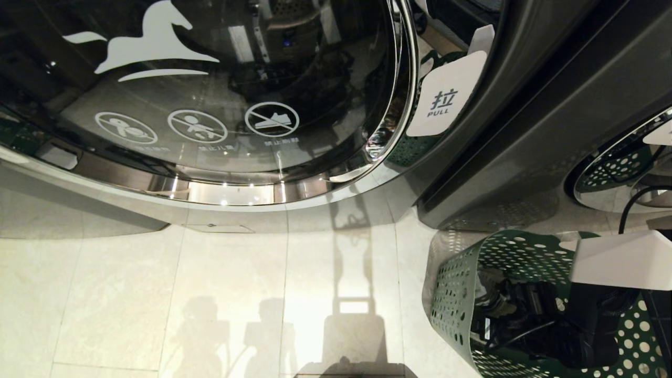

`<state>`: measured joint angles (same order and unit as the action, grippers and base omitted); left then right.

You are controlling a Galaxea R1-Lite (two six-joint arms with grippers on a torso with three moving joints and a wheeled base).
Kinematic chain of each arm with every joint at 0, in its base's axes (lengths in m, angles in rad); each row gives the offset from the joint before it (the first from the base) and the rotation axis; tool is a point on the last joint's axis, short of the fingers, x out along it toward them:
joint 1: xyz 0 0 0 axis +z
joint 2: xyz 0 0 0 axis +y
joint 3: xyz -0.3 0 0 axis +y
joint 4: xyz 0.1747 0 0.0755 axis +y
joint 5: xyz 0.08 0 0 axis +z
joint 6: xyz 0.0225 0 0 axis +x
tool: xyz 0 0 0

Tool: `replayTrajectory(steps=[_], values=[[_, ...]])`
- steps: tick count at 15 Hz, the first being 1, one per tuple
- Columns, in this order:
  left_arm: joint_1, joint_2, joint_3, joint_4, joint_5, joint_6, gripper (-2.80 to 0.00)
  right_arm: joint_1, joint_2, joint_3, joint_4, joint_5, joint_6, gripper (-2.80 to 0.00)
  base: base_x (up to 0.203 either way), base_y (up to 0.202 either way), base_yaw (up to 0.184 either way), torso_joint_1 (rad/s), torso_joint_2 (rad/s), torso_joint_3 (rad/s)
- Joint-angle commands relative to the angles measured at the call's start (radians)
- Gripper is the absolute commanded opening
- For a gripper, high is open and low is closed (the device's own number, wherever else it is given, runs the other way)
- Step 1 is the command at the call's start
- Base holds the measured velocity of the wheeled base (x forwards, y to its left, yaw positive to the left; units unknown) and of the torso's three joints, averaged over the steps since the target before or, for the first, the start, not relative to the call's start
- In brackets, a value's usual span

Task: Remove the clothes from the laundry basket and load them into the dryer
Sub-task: Take the clothes out of the basket

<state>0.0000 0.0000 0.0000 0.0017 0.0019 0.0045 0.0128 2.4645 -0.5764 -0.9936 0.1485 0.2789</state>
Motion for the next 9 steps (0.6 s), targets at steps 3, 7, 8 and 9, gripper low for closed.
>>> replayTrajectory(steps=[3,7,8,9], values=[[0.000,0.002,0.002,0.000,0.001,0.000,-2.80,-0.001,-0.033,0.063,-0.006,-0.005,0.005,0.00,0.000,0.000,0.000,0.000,0.00,0.000],[0.000,0.002,0.002,0.000,0.000,0.000,-2.80,-0.105,-0.154,0.115,-0.009,0.006,0.089,0.00,0.000,0.000,0.000,0.000,0.00,0.000],[0.000,0.000,0.002,0.000,0.001,0.000,-2.80,-0.140,-0.149,0.116,-0.009,0.008,0.069,0.00,0.000,0.000,0.000,0.000,0.00,0.000],[0.000,0.000,0.002,0.000,0.001,0.000,-2.80,-0.156,-0.122,0.114,-0.010,0.009,0.037,0.00,0.000,0.000,0.000,0.000,0.00,0.000]])
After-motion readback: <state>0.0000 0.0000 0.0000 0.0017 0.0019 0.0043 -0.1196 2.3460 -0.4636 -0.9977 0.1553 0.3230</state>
